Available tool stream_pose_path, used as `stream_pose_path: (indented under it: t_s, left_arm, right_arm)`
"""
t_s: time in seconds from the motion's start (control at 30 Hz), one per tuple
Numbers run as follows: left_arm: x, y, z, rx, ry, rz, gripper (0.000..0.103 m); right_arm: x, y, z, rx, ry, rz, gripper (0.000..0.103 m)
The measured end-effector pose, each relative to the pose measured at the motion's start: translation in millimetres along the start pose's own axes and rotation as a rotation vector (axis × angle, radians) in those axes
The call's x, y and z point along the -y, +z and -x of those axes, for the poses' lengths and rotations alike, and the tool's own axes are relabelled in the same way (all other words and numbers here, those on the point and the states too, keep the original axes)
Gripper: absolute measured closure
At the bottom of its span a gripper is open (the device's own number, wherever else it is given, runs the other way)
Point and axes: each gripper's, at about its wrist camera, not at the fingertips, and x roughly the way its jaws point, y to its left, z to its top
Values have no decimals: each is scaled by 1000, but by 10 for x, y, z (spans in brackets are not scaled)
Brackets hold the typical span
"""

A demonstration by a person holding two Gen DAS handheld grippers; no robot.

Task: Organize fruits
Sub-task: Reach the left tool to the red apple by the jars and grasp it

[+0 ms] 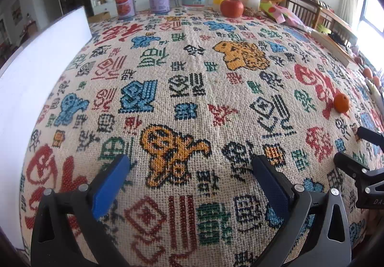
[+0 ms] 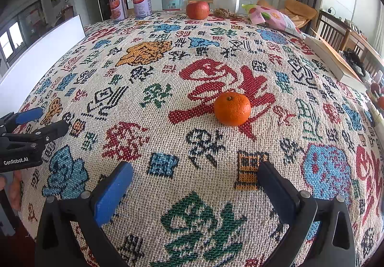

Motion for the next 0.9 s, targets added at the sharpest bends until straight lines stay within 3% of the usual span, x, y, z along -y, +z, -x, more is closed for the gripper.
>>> stream_pose_path:
  t_s: [0.57, 0.7, 0.9]
  left_arm:
    - [5, 19, -6, -6, -9, -3, 1]
    - [51, 301, -40, -3, -59, -1, 1]
    - [224, 1172, -323, 5, -190, 66, 1]
  right_arm:
    - [-1, -4, 4, 0, 0, 0, 0]
    - [0, -6, 3, 0, 0, 0, 0]
    - [2, -7, 1, 0, -1, 0, 0]
